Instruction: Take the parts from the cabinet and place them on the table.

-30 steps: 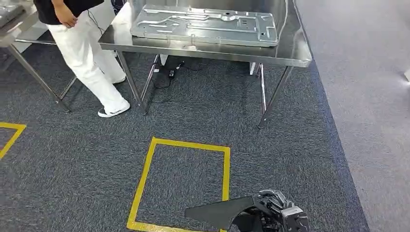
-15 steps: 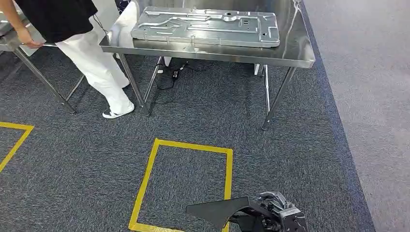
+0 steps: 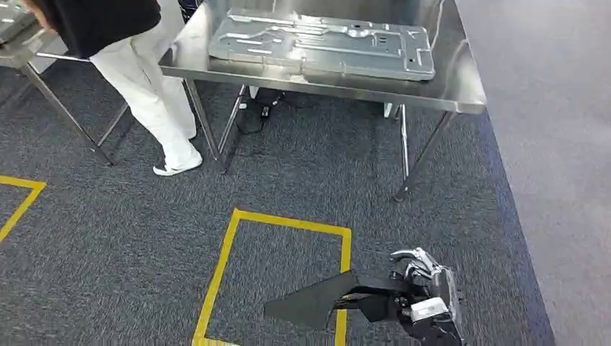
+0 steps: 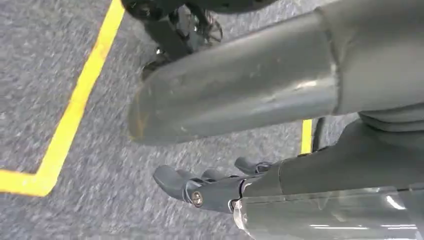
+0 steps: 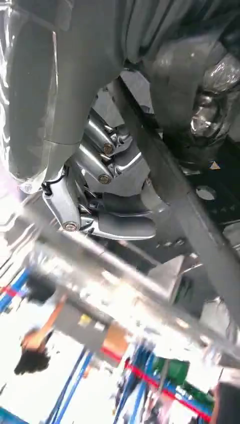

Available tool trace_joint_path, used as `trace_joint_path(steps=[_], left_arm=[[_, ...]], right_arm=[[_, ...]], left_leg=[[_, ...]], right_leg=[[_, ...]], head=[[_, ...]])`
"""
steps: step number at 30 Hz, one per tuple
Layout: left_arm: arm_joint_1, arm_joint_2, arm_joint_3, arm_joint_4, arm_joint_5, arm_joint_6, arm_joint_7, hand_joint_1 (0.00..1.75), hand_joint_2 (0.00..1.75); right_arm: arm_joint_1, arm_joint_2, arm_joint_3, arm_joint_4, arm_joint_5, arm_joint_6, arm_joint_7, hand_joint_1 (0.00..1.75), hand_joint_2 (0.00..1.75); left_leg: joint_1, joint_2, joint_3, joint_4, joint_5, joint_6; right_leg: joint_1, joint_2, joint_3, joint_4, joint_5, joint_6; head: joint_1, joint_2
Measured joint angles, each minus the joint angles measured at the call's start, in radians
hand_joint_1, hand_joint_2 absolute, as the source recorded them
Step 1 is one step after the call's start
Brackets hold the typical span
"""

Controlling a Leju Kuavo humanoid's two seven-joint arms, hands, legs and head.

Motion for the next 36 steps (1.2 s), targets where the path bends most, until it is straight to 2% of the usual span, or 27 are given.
trace_joint_path(steps=[1,3,4,5,6,7,9,11,13,14,16,17,18,19,20,21,22,24,25,27,28,29,31,33,34,35,36], left_arm=[[0.0,0.002,0.001,0.001,-0.003,0.002,0.001,0.0,0.0],[0.004,0.005,0.002,0.003,-0.009,0.009,0.001,0.0,0.0],[0.005,0.007,0.002,0.008,-0.01,0.011,0.001,0.0,0.0],[0.006,0.009,0.002,0.01,-0.01,0.013,0.001,0.0,0.0],[0.009,0.009,0.002,0.013,-0.011,0.013,0.001,0.0,0.0],[0.005,0.01,0.003,0.019,-0.013,0.013,0.002,0.0,0.0],[0.004,0.011,0.003,0.021,-0.015,0.014,0.002,0.0,0.0],[-0.002,0.017,0.003,0.026,-0.02,0.019,0.001,0.0,0.0],[-0.011,0.02,0.003,0.035,-0.026,0.023,0.0,0.0,0.0],[-0.012,0.022,0.003,0.039,-0.031,0.027,0.0,0.0,0.0],[-0.008,0.03,0.003,0.045,-0.041,0.032,0.001,0.0,0.0],[-0.006,0.035,0.003,0.051,-0.042,0.036,0.001,0.0,0.0],[-0.005,0.042,0.002,0.056,-0.045,0.037,0.001,0.0,0.0],[-0.005,0.045,0.002,0.062,-0.047,0.041,0.001,0.0,0.0],[-0.005,0.052,0.002,0.068,-0.051,0.045,0.001,0.0,0.0],[-0.004,0.055,0.001,0.074,-0.051,0.048,0.001,0.0,0.0],[-0.002,0.058,0.001,0.081,-0.052,0.051,0.001,0.0,0.0],[-0.009,0.066,-0.001,0.09,-0.053,0.052,0.003,0.0,0.0],[-0.009,0.068,-0.005,0.093,-0.053,0.053,0.004,0.0,0.0],[-0.01,0.069,-0.011,0.1,-0.054,0.055,0.003,0.0,0.0],[-0.008,0.069,-0.013,0.101,-0.055,0.059,0.002,0.0,0.0],[-0.008,0.071,-0.014,0.105,-0.057,0.061,0.002,0.0,0.0],[-0.007,0.074,-0.015,0.11,-0.06,0.064,0.001,0.0,0.0],[-0.005,0.076,-0.016,0.117,-0.061,0.064,0.001,0.0,0.0],[-0.005,0.076,-0.016,0.117,-0.061,0.064,0.001,0.0,0.0],[-0.004,0.077,-0.016,0.119,-0.061,0.064,0.001,0.0,0.0],[-0.004,0.077,-0.016,0.123,-0.061,0.064,0.001,0.0,0.0]], right_arm=[[-0.002,-0.002,-0.012,-0.002,0.012,0.004,0.009,1.75,1.75],[-0.006,-0.004,-0.039,-0.002,0.033,0.014,0.028,1.75,1.75],[-0.01,-0.007,-0.056,-0.002,0.041,0.02,0.036,1.75,1.75],[-0.012,-0.01,-0.074,-0.002,0.046,0.021,0.04,1.75,1.75],[-0.013,-0.012,-0.089,-0.002,0.046,0.021,0.041,1.75,1.75],[-0.013,-0.014,-0.101,-0.001,0.046,0.022,0.042,1.75,1.75],[-0.014,-0.017,-0.115,-0.006,0.058,0.024,0.042,1.75,1.75],[-0.029,-0.018,-0.13,-0.007,0.116,0.023,0.054,1.75,1.75],[-0.045,-0.019,-0.154,-0.006,0.202,0.02,0.073,1.75,1.75],[-0.059,-0.022,-0.167,-0.005,0.248,0.02,0.084,1.75,1.75],[-0.086,-0.031,-0.199,0.0,0.324,0.021,0.102,1.75,1.75],[-0.102,-0.04,-0.22,0.004,0.361,0.024,0.111,1.75,1.75],[-0.119,-0.05,-0.238,0.008,0.39,0.029,0.114,1.75,1.75],[-0.14,-0.063,-0.256,0.014,0.419,0.044,0.123,1.75,1.75],[-0.162,-0.074,-0.269,0.019,0.438,0.058,0.133,1.75,1.75],[-0.183,-0.086,-0.279,0.024,0.447,0.069,0.141,1.75,1.75],[-0.205,-0.101,-0.289,0.03,0.449,0.082,0.149,1.75,1.75],[-0.237,-0.126,-0.305,0.036,0.449,0.1,0.16,1.75,1.75],[-0.241,-0.138,-0.313,0.038,0.448,0.101,0.161,1.75,1.75],[-0.253,-0.162,-0.331,0.041,0.431,0.098,0.152,1.75,1.75],[-0.262,-0.175,-0.341,0.045,0.42,0.096,0.143,1.75,1.75],[-0.275,-0.19,-0.355,0.05,0.407,0.097,0.139,1.75,1.75],[-0.288,-0.21,-0.378,0.061,0.386,0.113,0.135,1.75,1.75],[-0.3,-0.23,-0.396,0.074,0.363,0.138,0.132,1.75,1.75],[-0.307,-0.242,-0.405,0.081,0.352,0.148,0.132,1.75,1.75],[-0.316,-0.254,-0.417,0.089,0.343,0.155,0.132,1.75,1.75],[-0.321,-0.264,-0.431,0.094,0.339,0.159,0.132,1.75,1.75]], left_leg=[[-0.001,-0.002,0.01,0.0,-0.009,0.001],[-0.002,-0.007,0.038,0.0,-0.031,-0.001],[-0.002,-0.008,0.053,0.0,-0.045,-0.002],[-0.004,-0.008,0.073,0.0,-0.06,-0.003],[-0.004,-0.007,0.082,-0.002,-0.075,-0.003],[-0.007,-0.008,0.099,0.002,-0.088,-0.011],[-0.003,-0.009,0.122,-0.02,-0.1,-0.026],[-0.008,-0.006,0.125,0.018,-0.064,-0.041],[-0.003,-0.002,0.054,0.165,-0.025,-0.05],[0.0,-0.002,-0.006,0.237,-0.037,-0.053],[0.005,-0.001,-0.097,0.297,-0.138,-0.063],[0.006,-0.001,-0.13,0.293,-0.188,-0.068],[0.007,0.0,-0.153,0.27,-0.21,-0.069],[0.008,0.0,-0.166,0.226,-0.196,-0.07],[0.009,0.001,-0.17,0.169,-0.135,-0.072],[0.009,0.005,-0.173,0.105,-0.019,-0.067],[0.007,0.014,-0.18,0.07,0.129,-0.059],[-0.002,0.013,-0.167,0.074,0.097,-0.038],[0.0,0.009,-0.159,0.063,0.089,-0.028],[0.006,0.0,-0.126,0.042,0.082,-0.014],[0.005,0.0,-0.108,0.033,0.074,-0.006],[0.004,0.0,-0.093,0.026,0.065,-0.003],[0.003,-0.002,-0.054,0.014,0.04,0.0],[0.001,-0.007,-0.01,0.008,0.011,-0.002],[0.001,-0.009,0.012,0.008,-0.005,-0.003],[0.0,-0.01,0.038,0.008,-0.025,-0.003],[-0.002,-0.01,0.055,0.006,-0.044,-0.004]], right_leg=[[0.0,0.0,-0.047,0.048,-0.023,0.003],[0.0,0.0,-0.081,0.026,-0.012,0.002],[0.001,0.0,-0.075,-0.029,0.022,-0.003],[0.005,0.001,-0.062,-0.11,0.086,-0.012],[0.01,0.0,-0.058,-0.181,0.187,-0.027],[0.017,0.004,-0.065,-0.179,0.213,-0.029],[0.024,0.004,-0.046,-0.19,0.191,-0.037],[0.017,0.01,-0.006,-0.21,0.177,-0.053],[0.01,0.004,0.046,-0.241,0.16,-0.066],[0.007,0.005,0.063,-0.249,0.15,-0.067],[0.004,0.01,0.098,-0.259,0.128,-0.065],[0.002,0.013,0.116,-0.26,0.113,-0.061],[-0.002,0.014,0.135,-0.26,0.097,-0.057],[-0.005,0.014,0.156,-0.26,0.08,-0.053],[-0.007,0.014,0.177,-0.26,0.064,-0.048],[-0.008,0.014,0.193,-0.261,0.047,-0.042],[-0.005,0.016,0.207,-0.258,0.032,-0.037],[-0.003,0.018,0.221,-0.275,0.014,-0.016],[-0.004,0.015,0.228,-0.26,0.028,-0.007],[-0.008,0.013,0.189,-0.179,0.072,0.0],[-0.007,0.011,0.143,-0.099,0.097,0.0],[-0.007,0.01,0.088,-0.028,0.088,0.002],[-0.007,0.01,-0.002,0.045,-0.006,0.005],[-0.007,0.009,-0.049,0.027,-0.08,0.008],[-0.006,0.009,-0.057,-0.013,-0.074,0.006],[-0.006,0.009,-0.057,-0.079,-0.027,0.001],[-0.004,0.009,-0.055,-0.15,0.075,-0.008]], head=[[0.0,0.0],[0.0,0.0],[0.0,0.0],[0.0,0.0],[0.0,0.0],[-0.001,0.0],[0.001,0.0],[0.002,0.0],[0.002,0.0],[0.001,0.0],[0.002,0.0],[0.001,0.0],[0.002,0.0],[0.001,0.0],[0.001,0.0],[0.002,0.0],[0.001,0.0],[0.002,0.0],[0.001,0.0],[0.002,0.0],[0.001,0.0],[0.002,0.0],[0.002,0.0],[0.002,0.0],[0.002,0.0],[0.002,0.0],[0.002,0.0]])
